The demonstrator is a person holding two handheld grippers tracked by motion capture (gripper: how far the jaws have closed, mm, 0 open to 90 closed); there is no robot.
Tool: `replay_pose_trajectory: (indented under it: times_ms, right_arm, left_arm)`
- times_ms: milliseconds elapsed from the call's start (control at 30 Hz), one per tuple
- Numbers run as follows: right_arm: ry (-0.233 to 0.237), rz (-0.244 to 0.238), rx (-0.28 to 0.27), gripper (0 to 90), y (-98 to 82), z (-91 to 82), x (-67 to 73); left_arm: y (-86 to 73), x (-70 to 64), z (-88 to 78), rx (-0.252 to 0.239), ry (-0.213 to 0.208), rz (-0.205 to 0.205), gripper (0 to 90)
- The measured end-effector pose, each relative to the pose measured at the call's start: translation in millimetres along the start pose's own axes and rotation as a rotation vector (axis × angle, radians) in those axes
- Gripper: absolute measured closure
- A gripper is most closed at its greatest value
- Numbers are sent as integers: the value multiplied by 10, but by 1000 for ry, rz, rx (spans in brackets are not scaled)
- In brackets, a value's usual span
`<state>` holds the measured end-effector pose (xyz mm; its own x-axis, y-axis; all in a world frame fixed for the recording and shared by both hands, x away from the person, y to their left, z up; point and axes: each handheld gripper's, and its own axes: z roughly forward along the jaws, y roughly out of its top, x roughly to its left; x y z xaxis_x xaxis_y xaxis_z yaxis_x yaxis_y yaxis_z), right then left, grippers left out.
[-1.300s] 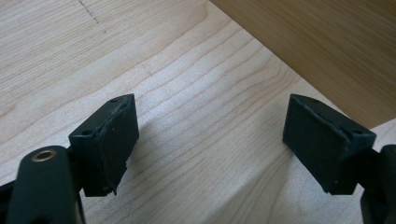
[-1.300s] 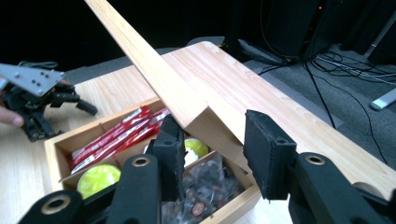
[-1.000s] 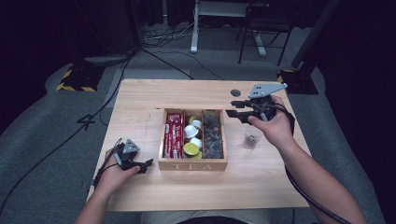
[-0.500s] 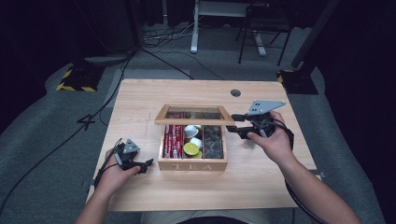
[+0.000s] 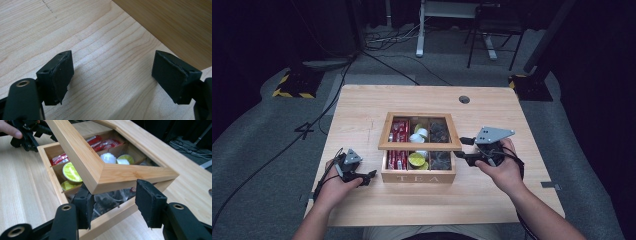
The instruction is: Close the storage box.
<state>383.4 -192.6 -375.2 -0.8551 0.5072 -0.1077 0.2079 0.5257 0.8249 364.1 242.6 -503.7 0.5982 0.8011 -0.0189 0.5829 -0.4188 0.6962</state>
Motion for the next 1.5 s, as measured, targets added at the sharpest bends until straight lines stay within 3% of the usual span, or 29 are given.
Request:
replay_pose_trajectory:
  times_ms: [300, 933, 1367, 1500]
  right_arm:
    - [-9, 4, 3, 510, -137, 41, 92]
    - [32, 24, 77, 542, -432, 174, 239]
    - [49, 29, 120, 554, -464, 219, 264]
    - [70, 61, 129, 544, -456, 210, 246]
  left_arm:
    - [3, -7, 5, 2, -5, -4, 184]
    - [4, -6, 4, 3, -3, 0, 185]
    - [5, -9, 5, 4, -4, 0, 185]
    - [6, -9, 4, 5, -5, 3, 184]
